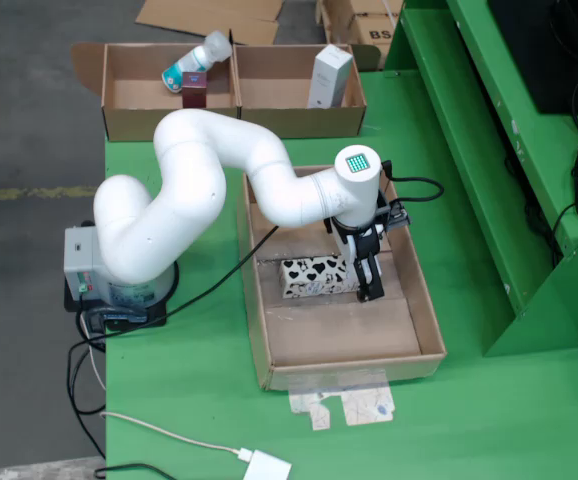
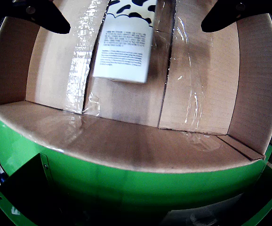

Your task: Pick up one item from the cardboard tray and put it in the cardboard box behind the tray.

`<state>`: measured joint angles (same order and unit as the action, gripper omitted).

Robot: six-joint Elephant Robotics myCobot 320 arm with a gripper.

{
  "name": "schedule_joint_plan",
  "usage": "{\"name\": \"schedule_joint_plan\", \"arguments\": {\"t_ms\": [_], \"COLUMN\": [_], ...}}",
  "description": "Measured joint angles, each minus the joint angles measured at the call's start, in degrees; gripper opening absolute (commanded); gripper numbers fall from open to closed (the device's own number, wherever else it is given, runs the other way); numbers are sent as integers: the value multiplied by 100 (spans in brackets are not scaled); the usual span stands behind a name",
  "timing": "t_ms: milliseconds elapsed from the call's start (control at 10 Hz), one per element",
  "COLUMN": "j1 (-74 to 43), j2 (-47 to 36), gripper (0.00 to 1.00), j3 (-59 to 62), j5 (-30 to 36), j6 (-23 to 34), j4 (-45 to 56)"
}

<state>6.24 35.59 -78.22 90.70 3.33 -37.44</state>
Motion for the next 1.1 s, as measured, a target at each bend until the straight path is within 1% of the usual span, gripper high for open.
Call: {"name": "schedule_joint_plan", "arguments": {"t_ms": [300, 1100], "j1": [43, 35], "j2": [0, 141], "gripper": [100, 100], "j3": [-246, -422], "j5": [0, 0], "j6": [0, 9], "j4": [-237, -501]}}
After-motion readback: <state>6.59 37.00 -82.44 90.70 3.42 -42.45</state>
